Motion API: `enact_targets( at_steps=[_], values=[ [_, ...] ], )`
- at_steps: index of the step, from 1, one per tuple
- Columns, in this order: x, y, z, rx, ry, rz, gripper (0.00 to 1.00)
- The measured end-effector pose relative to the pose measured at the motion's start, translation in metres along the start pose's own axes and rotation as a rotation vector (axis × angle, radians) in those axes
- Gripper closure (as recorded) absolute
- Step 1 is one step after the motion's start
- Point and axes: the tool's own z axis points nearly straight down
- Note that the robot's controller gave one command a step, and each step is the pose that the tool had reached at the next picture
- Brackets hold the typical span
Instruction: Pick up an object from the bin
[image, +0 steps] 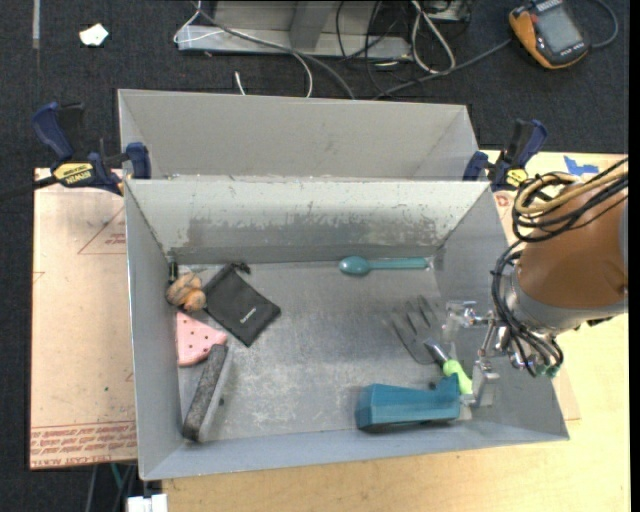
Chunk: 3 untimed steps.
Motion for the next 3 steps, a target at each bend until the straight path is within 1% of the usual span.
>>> enact_targets(
  at_steps=[1, 2, 3],
  values=[
    [-0.002, 0.001, -0.004, 0.001, -0.008, -0.004, 0.00],
    [0.008, 0.012, 0.067, 0.005, -0.021, -0.260, 0.00],
    [0.017, 0.022, 0.017, 0.003, -0.011, -0.267, 0.00]
  ],
)
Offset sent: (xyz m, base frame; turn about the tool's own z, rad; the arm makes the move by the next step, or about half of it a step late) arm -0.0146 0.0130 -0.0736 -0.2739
